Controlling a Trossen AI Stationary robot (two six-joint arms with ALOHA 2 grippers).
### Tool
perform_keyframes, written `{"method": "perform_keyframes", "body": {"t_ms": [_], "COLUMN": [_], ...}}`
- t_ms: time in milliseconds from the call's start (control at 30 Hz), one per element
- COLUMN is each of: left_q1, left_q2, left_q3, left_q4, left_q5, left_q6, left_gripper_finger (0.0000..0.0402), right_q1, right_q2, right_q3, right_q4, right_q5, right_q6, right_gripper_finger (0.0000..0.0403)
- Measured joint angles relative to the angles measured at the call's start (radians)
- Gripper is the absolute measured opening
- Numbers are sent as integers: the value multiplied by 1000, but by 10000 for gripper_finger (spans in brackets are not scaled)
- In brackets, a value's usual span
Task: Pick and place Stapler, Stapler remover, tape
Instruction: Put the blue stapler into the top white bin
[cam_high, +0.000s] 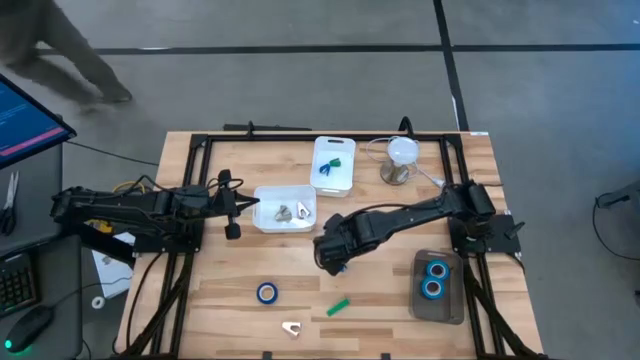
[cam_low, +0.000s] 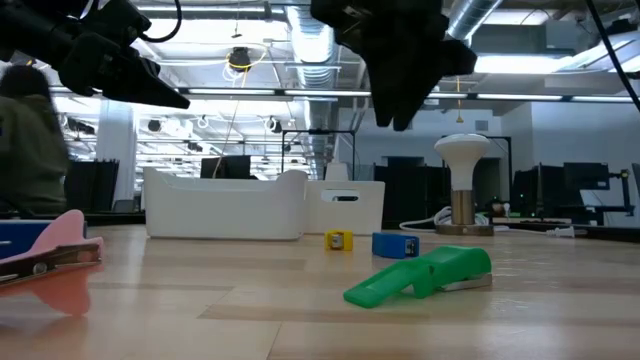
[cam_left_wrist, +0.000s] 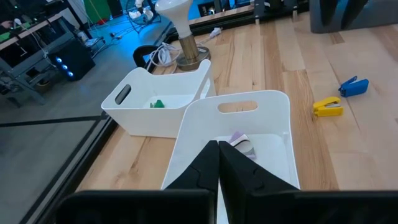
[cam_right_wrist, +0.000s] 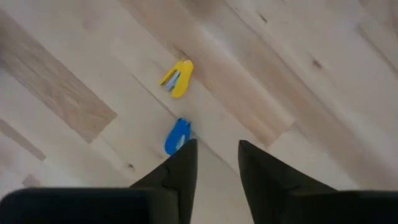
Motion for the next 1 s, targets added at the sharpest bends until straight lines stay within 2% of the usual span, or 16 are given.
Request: {"method": "perform_keyframes", "body": {"t_ms": [167,267,433,567,733,1000], "left_q1": [0,0,0,0,0,0], "left_q2": [0,0,0,0,0,1], "left_q3": [0,0,0,0,0,0], "left_q4": [0,0,0,0,1,0], "left_q5": [0,0,0,0,0,0], "left_q6": [0,0,0,0,0,0], "left_gripper_finger": [1,1,1,1,1,1], "right_q1": [21,27,26,26,25,23], "right_q2": [18,22,60,121,176,192], "right_q3": [-2,-34,-76,-87,-85,-82], "right_q4": [-48,-12,58,95,114,244], "right_q5": [-3,-9,-88,-135,-138,-136], "right_q6": [92,133,138,106,87,58], "right_gripper_finger": [160,190,219,223,215,200]}}
